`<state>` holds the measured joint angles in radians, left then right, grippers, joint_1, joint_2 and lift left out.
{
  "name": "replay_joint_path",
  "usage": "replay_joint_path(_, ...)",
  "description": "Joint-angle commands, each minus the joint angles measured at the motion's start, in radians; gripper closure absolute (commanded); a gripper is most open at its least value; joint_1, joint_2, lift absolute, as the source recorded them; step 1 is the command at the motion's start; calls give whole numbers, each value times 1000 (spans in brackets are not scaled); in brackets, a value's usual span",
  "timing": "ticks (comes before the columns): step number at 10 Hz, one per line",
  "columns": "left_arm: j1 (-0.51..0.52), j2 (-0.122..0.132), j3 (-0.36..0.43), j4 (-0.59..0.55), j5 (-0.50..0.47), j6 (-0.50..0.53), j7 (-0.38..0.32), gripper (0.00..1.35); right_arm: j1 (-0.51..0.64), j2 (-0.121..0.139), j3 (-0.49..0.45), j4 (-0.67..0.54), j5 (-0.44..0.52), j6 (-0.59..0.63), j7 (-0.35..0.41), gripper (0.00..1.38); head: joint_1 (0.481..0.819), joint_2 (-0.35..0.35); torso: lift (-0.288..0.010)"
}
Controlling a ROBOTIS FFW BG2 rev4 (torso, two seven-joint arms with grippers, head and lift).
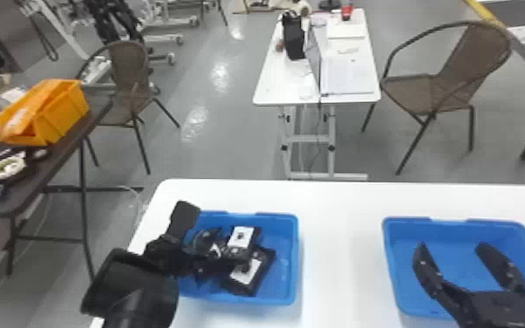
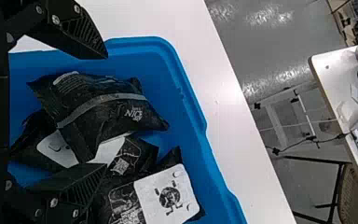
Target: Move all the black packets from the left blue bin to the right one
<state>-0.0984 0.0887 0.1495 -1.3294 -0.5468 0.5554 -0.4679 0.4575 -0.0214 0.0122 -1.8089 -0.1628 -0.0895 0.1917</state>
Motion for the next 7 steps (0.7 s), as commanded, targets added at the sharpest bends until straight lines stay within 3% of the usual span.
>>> replay_joint_path(1, -18, 0, 1, 30, -16, -2, -14, 512, -2, 0, 0, 5, -6, 1, 3, 104, 695, 182, 0)
replay_joint_path(2, -20, 0, -1, 32, -25, -3, -18, 753, -2, 0, 0, 6, -9, 2, 5, 104, 695, 181, 0)
replay_joint_path(4, -26, 2, 2, 39, -38, -26, -28, 892, -2, 0, 0, 9, -15, 2, 6, 104, 695, 182, 0)
replay_joint_path(5, -24, 0, -2, 38, -41, -26, -35, 1173, -2, 0, 0, 9, -18, 4, 8, 104, 695, 182, 0)
replay_joint_path(7, 9, -26, 50, -40, -16, -55, -129, 1188, -2, 0, 0, 8, -21, 4, 9, 104, 695, 172, 0)
